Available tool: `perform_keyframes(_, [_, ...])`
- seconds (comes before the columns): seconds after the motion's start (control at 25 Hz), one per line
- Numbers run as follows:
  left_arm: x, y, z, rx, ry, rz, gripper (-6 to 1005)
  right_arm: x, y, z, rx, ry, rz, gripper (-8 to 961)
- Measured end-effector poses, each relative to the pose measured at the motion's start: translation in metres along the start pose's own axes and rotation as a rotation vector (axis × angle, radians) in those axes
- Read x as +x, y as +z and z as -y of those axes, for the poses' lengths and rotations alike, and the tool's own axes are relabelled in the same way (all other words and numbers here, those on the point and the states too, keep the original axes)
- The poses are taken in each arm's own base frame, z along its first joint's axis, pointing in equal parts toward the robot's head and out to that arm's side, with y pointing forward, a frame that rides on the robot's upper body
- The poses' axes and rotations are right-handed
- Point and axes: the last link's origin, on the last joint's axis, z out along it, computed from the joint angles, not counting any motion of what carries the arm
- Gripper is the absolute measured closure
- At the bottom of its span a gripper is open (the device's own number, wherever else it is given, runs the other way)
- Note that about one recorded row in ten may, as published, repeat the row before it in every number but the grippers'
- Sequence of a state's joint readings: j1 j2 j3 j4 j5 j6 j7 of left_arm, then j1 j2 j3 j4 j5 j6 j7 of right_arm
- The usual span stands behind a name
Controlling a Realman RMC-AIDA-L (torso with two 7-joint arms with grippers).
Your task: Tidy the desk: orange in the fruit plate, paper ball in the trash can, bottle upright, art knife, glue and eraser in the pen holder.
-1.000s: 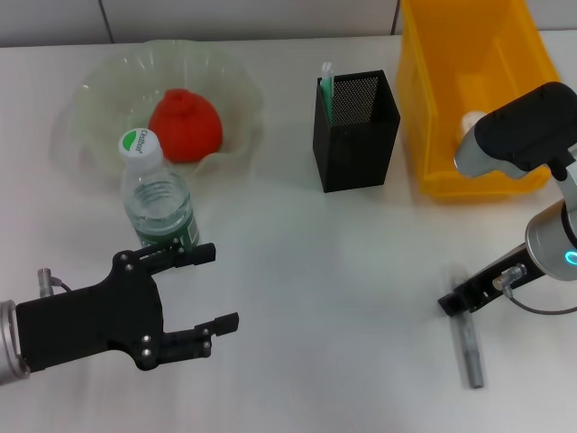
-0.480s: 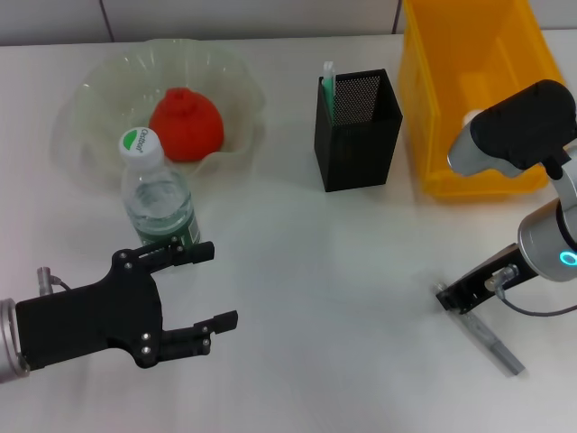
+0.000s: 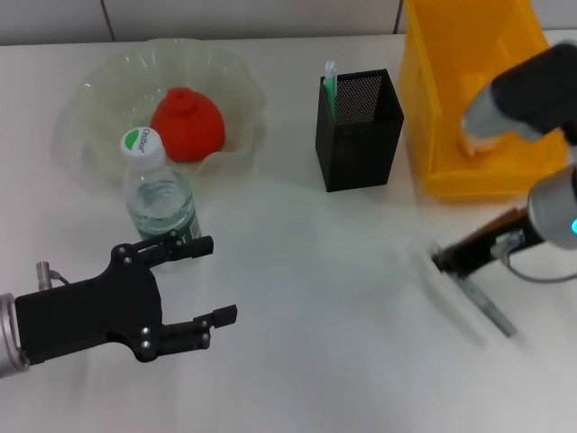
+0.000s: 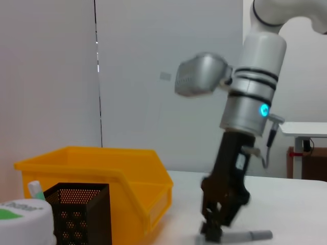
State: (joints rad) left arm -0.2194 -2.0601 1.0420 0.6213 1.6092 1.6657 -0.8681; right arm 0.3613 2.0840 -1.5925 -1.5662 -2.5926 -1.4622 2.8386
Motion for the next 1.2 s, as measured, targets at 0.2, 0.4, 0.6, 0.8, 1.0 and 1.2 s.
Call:
perform_keyframes(0.2, [0.0, 0.0, 0.0, 0.001, 0.001, 0.0, 200, -0.017, -0.043, 0.002, -0.105, -0.053, 0.264, 820])
perform_keyframes(0.4, [0.0, -0.001, 0.001, 0.004, 0.0, 0.001, 200, -0.029, -0.074, 0.007, -0.136, -0.156, 0.589, 820])
perform_keyframes(0.6, [0.0, -0.001, 0.001, 0.009, 0.001, 0.0, 200, -0.04, -0.076, 0.017, -0.114, -0.263, 0.908, 820])
perform_keyframes(0.8, [0.0, -0.002, 0.002, 0.015, -0.002, -0.002, 199, -0.049, -0.057, 0.032, -0.132, -0.291, 1.145, 821])
perform_keyframes(1.0, [0.0, -0.002, 0.002, 0.019, -0.006, -0.006, 199, -0.05, -0.014, 0.054, -0.089, -0.25, 1.198, 822])
perform_keyframes(1.2, [-0.001, -0.002, 0.001, 0.027, -0.009, -0.008, 199, -0.048, 0.021, 0.059, -0.101, -0.198, 1.18, 817])
